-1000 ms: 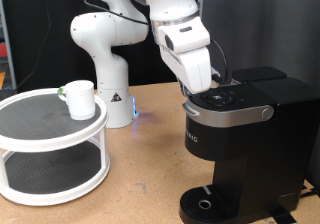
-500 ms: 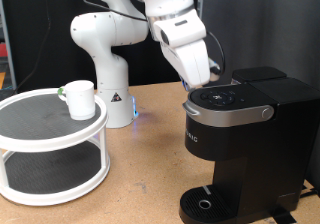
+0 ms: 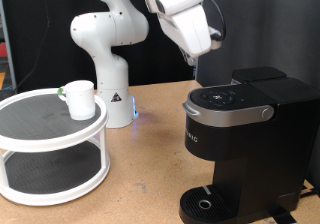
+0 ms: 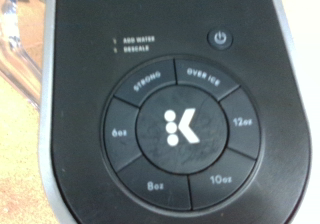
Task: Make a cup of coffee with the keurig machine
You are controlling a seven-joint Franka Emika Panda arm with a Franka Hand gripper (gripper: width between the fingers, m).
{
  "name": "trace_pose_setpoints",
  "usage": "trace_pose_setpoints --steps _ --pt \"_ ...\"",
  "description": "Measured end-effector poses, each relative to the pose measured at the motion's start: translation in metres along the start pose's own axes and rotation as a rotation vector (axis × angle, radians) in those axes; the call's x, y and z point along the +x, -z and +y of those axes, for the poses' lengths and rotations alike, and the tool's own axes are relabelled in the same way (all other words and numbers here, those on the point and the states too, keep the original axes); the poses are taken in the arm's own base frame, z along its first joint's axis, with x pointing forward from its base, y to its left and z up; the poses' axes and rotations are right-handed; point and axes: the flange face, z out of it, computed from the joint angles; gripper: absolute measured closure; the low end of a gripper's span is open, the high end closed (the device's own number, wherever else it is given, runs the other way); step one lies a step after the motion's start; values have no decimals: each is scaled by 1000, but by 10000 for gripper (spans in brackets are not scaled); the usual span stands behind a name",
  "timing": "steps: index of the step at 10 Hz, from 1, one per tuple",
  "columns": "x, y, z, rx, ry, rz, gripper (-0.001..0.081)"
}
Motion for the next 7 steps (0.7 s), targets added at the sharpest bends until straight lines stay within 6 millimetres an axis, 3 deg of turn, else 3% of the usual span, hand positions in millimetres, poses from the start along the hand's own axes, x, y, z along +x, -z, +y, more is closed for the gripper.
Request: trace_pose_setpoints --steps 2,5,7 --pt "1 3 -1 9 0 -1 799" --pt "-3 1 1 6 -157 -5 799" --pt "-15 10 2 24 -185 6 799"
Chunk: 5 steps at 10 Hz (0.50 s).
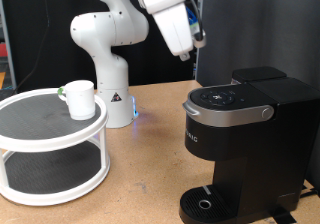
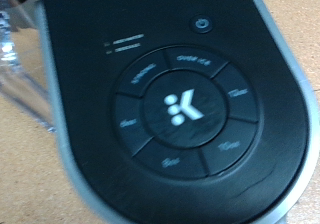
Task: Make a cup of coffee with the keurig machine
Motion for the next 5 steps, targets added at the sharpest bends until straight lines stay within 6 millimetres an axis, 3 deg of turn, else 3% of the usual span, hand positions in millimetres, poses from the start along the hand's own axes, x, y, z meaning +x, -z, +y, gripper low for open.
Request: trace_pose_setpoints --steps 4,5 --pt "-41 32 1 74 104 7 799" --pt "-40 31 2 64 93 15 799"
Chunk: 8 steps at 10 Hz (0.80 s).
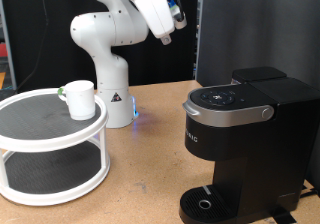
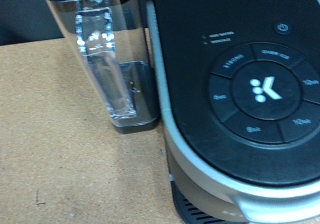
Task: Make a cup of coffee with the keurig machine
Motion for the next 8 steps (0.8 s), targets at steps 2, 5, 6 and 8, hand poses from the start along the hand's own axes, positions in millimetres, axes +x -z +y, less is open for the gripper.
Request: trace_pose_setpoints --steps 2,5,6,8 --pt "4 -4 6 -31 -77 103 799" --pt "-12 1 8 -1 -134 174 799" --pt "-22 7 8 15 -123 178 799" --pt "-32 11 6 29 -115 182 799"
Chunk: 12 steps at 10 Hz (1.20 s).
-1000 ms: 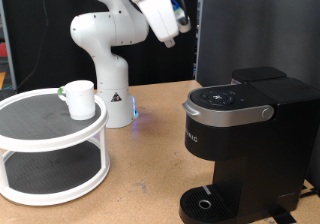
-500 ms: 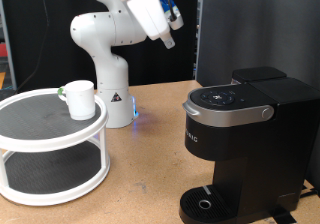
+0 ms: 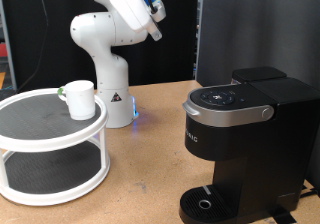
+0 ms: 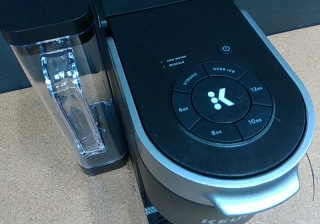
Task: Make a cup of coffee with the keurig machine
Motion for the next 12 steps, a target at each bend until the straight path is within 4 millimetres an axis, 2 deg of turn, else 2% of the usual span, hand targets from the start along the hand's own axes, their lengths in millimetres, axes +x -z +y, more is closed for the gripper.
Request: trace_pose_setpoints --steps 3,5,10,12 --pt "-7 -2 5 -35 -33 84 799" --pt "-25 4 4 -25 -43 128 799" --pt "-80 39 2 72 27 140 799" --pt "-81 37 4 78 18 137 799"
